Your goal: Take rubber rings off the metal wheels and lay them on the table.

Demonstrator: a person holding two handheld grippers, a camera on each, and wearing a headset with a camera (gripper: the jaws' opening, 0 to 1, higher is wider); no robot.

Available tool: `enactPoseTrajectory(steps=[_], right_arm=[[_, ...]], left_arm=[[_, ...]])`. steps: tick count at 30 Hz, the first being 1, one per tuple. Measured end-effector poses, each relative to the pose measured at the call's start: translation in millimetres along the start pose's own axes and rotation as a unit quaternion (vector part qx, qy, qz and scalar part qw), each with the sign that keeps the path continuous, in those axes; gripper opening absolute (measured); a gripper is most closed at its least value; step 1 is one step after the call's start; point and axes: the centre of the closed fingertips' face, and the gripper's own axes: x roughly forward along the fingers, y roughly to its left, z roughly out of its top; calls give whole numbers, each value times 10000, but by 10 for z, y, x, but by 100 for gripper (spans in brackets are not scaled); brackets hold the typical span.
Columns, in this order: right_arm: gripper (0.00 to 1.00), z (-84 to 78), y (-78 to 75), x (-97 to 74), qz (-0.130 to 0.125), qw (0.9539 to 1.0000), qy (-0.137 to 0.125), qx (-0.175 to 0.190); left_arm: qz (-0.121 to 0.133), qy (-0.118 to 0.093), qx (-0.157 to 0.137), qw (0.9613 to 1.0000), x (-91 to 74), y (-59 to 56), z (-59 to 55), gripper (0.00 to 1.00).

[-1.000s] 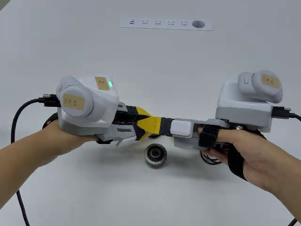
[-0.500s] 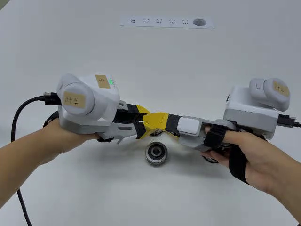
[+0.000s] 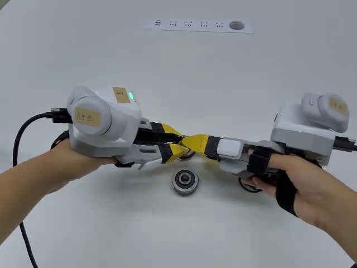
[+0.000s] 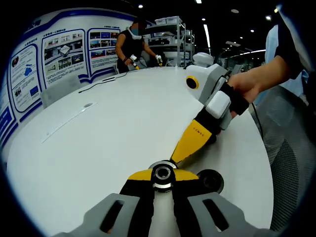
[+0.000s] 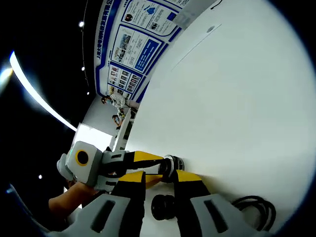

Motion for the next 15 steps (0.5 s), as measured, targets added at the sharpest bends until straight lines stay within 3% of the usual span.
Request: enactPoseTrajectory(steps=[3,15], right_arm=[[12,14,-33,5,29,9999,-26,152],[5,7,-79,-4,-131,9998,45,163]], left_arm=[[5,6,2,10000,0,0,0,13],[-1,2,2,10000,-1,-12,7,13]])
